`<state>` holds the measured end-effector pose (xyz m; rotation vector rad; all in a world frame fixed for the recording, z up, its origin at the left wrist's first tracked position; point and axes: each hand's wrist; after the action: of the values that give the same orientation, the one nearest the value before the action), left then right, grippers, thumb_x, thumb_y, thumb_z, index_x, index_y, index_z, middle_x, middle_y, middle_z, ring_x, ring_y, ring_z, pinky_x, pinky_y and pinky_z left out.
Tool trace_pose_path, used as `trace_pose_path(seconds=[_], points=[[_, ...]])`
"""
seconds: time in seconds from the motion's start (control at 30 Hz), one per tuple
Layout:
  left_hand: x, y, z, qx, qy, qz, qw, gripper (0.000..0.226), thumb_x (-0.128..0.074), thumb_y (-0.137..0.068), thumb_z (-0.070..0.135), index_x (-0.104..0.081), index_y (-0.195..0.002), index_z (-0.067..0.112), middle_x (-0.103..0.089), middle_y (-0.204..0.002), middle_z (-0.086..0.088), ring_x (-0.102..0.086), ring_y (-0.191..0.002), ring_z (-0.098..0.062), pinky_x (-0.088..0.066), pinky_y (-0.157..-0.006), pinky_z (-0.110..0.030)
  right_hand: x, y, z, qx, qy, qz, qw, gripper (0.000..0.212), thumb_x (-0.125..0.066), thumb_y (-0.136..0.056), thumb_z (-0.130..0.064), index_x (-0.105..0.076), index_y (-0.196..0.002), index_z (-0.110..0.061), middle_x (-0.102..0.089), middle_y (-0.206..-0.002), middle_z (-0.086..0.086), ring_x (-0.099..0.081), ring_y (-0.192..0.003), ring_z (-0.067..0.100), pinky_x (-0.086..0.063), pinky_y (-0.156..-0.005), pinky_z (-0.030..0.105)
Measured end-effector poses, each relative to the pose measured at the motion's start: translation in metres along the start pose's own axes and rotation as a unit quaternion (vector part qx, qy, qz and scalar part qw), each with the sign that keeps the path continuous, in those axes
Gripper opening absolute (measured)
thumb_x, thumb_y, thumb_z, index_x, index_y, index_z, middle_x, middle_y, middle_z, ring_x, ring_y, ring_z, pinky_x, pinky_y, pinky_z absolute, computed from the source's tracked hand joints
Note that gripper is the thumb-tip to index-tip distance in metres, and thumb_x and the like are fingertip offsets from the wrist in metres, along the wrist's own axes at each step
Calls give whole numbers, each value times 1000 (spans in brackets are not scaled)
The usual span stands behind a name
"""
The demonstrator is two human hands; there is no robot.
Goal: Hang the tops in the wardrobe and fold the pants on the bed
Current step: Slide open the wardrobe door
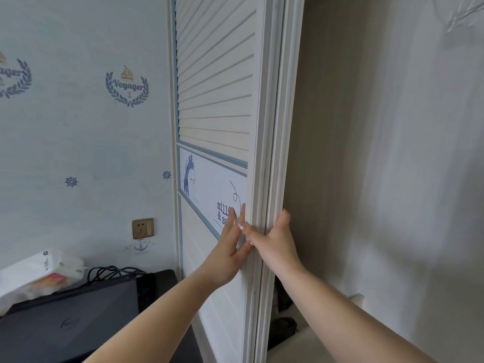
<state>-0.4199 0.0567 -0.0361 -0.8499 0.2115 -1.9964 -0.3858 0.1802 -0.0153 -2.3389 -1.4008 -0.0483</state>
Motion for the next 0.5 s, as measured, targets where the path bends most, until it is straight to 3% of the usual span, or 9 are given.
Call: trace_pose_path(seconds=[0.17,0.23,0.3,0.33,0.4,0.5], points=[[-1,2,2,-14,14,10,1000,60,-39,-88,56,5,-126,70,17,-139,47,21,-137,10,-8,-120,-38,0,2,0,5,3,4,1000,90,-76,-64,-58,-25,-131,-25,-45,-127,-7,-50,-117,15,-46,-84,28],[-2,3,6,-10,28,32,999,58,-43,-88,52,-2,-126,68,9,-145,37,15,-139,8,-16,-114,-14,1,3,-1,8,-4,2,1000,94,-77,-66,-55,-23,-136,-24,-39,-128,-8,-44,-121,11,-39,-85,24],[-1,6,9,6,45,70,996,55,-52,-92,40,-16,-125,66,-8,-148,28,0,-141,8,-24,-91,7,0,6,-3,13,-24,11,1000,101,-78,-70,-48,-15,-145,-22,-30,-139,-5,-32,-129,8,-32,-94,23],[0,8,10,16,59,86,994,52,-56,-92,34,-26,-122,64,-20,-147,29,-11,-139,9,-26,-87,8,0,8,-4,23,-30,27,999,104,-78,-72,-44,-11,-149,-21,-24,-147,-3,-26,-135,9,-27,-99,22],[4,15,8,34,78,113,990,39,-60,-91,32,-46,-113,61,-45,-131,37,-34,-130,12,-30,-95,1,-2,19,-6,80,-26,70,994,105,-77,-75,-37,-7,-151,-23,-11,-156,-6,-13,-144,10,-19,-108,22],[13,40,7,62,90,146,983,27,-61,-91,29,-60,-114,42,-60,-120,26,-48,-118,13,-37,-103,-18,-8,46,-13,228,32,90,969,97,-76,-77,-31,-9,-146,-37,-4,-158,-8,-1,-144,0,-8,-112,12]])
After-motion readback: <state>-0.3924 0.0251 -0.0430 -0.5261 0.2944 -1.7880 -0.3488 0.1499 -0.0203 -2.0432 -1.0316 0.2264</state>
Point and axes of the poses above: each hand's wrist, its own y-axis away from the middle knuckle, its own x-axis out of the back of the hand, z = x × y
